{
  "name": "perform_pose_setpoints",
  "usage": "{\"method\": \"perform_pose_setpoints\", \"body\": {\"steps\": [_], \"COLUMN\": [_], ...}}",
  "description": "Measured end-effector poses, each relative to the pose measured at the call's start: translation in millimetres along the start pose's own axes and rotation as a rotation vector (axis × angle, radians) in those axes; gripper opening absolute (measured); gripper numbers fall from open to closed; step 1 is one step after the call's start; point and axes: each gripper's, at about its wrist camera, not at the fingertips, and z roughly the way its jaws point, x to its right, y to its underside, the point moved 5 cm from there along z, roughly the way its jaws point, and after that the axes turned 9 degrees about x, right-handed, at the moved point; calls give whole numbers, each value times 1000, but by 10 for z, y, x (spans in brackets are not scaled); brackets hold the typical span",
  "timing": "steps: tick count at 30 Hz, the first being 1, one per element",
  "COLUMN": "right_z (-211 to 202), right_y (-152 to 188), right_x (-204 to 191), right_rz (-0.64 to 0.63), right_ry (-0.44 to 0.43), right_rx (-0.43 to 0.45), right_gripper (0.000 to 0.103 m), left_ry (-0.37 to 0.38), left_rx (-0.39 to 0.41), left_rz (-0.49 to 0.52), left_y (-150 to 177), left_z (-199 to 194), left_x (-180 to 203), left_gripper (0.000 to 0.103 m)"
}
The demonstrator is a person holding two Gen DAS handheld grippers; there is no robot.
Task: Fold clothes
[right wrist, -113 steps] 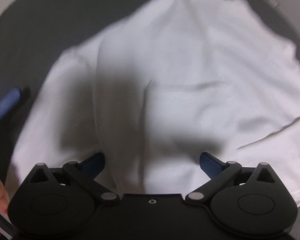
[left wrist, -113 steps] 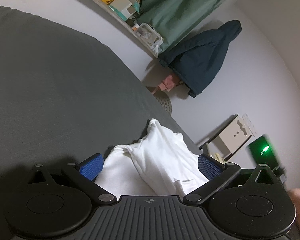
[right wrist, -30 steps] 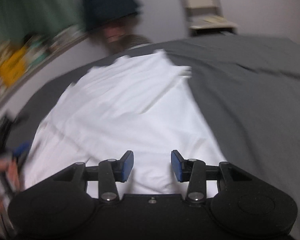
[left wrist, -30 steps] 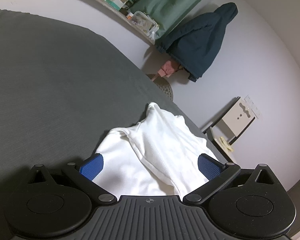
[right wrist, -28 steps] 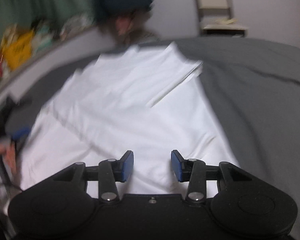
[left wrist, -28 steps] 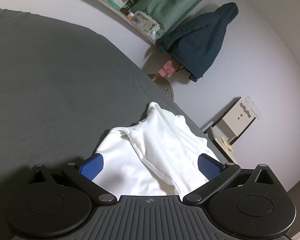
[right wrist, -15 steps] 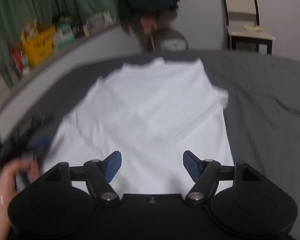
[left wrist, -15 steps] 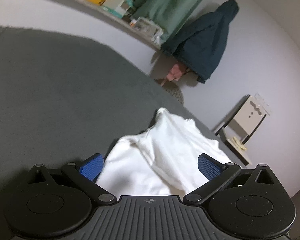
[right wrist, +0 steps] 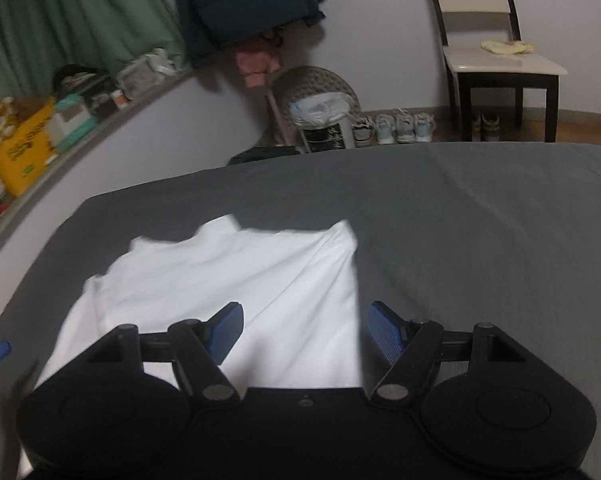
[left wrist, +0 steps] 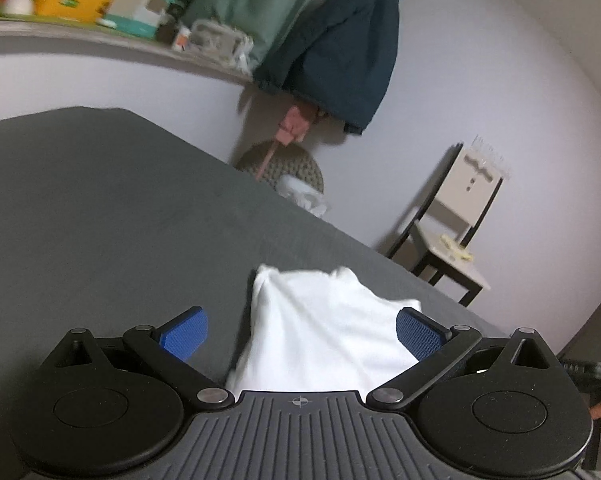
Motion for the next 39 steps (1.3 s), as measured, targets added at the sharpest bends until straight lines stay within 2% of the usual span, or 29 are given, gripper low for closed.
{"method": "perform_pose_setpoints", "body": {"steps": [4,7,10,11,13,14,15,16,18,19,20,21,23,28,31,34,36,39], "right_z": [387,575,704,742,816,841,866,882,882,881,881,880,858,389,-95,-718,-1115,-1559], "right_y": [-85,-136,-217,-232,-250,-252,-256,-260,-253,-249,-246,-242,-238,-313,-281,-88,130,562], "right_x": [171,283,328,322,291,266,242,222,211,206,200,195,183,155,86,-15,-26,21], "right_rz": [69,147,215,225,215,192,166,143,134,130,126,121,112,77,74,36,37,55], "right_ry": [25,31,-14,-37,-66,-67,-64,-56,-36,-26,-17,-7,6,-80,-181,-285,-321,-334], "right_rx": [-66,-104,-110,-120,-147,-155,-162,-165,-155,-150,-145,-140,-123,18,93,155,162,130], "right_gripper": [69,69,69,67,60,57,54,52,44,42,33,10,7,7,7,7,7,7], "left_ry": [2,-60,-112,-102,-62,-68,-89,-104,-98,-108,-108,-109,-106,-50,42,139,205,243], "left_rx": [-84,-148,-197,-193,-201,-215,-230,-229,-214,-214,-207,-202,-185,-59,11,64,83,45], "left_rz": [-71,24,145,150,119,112,111,120,123,114,107,113,137,196,244,318,357,417], "left_y": [-81,-44,4,10,41,57,85,111,134,144,152,158,154,-120,-310,-379,-332,-75], "left_z": [687,1103,1381,1424,1486,1519,1565,1579,1579,1594,1580,1576,1537,1195,795,243,-222,-825], "left_x": [-29,-3,92,116,149,149,127,117,107,84,67,29,36,160,247,337,342,285], "left_gripper": [103,103,102,102,84,60,47,44,18,17,10,7,6,6,6,6,6,6]}}
